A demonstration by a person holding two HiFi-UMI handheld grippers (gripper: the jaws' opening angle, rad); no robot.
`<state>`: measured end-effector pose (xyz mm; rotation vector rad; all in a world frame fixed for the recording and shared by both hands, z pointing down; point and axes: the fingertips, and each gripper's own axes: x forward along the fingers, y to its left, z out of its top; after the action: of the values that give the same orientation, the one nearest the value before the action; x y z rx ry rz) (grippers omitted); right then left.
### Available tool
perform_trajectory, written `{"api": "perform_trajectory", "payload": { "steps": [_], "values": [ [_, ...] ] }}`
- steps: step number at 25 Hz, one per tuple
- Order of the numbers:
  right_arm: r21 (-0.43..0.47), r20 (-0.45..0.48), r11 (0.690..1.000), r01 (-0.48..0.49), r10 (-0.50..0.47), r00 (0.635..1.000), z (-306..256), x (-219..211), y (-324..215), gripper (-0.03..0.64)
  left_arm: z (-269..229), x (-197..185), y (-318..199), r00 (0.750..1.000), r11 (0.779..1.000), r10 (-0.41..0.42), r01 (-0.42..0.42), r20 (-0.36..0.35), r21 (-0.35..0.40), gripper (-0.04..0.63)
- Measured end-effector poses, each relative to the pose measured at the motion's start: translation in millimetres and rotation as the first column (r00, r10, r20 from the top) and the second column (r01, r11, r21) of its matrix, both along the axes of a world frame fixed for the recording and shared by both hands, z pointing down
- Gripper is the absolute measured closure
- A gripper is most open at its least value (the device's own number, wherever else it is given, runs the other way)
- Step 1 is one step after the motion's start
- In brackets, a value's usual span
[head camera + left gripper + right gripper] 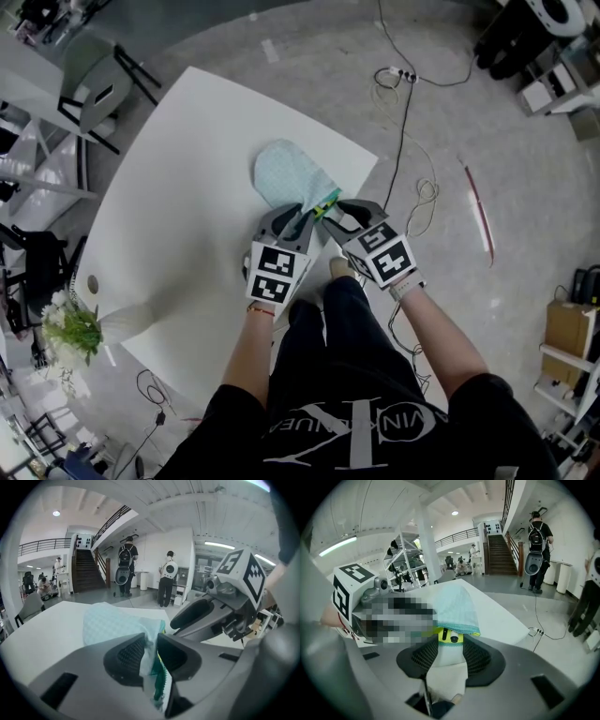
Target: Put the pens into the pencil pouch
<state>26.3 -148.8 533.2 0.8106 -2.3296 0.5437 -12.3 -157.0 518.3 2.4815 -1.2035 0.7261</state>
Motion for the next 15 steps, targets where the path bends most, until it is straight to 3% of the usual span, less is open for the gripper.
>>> {"api": "perform_trajectory", "payload": {
  "steps": [7,12,15],
  "values": [
    [0.02,0.047,0.999,-0.046,0.045,0.998,-9.1,15.0,-3.9,0.485,-5.7,-3.6,4.3,0.999,1.0,-0.017,0.016,-0.04,-0.016,0.471],
    [0.051,0.063,0.996,-0.07,0.067,0.996,-20.0,26.0,-9.4,0.573,-10.9,-18.3,6.7,0.996,0.997,-0.073,0.072,-0.056,-0.018,0.474],
    [0.073,0.082,0.995,-0.072,0.066,0.994,-29.7,27.9,-10.2,0.606,-18.0,-30.6,8.2,0.992,0.994,-0.111,0.111,-0.06,0.002,0.514]
  ]
}}
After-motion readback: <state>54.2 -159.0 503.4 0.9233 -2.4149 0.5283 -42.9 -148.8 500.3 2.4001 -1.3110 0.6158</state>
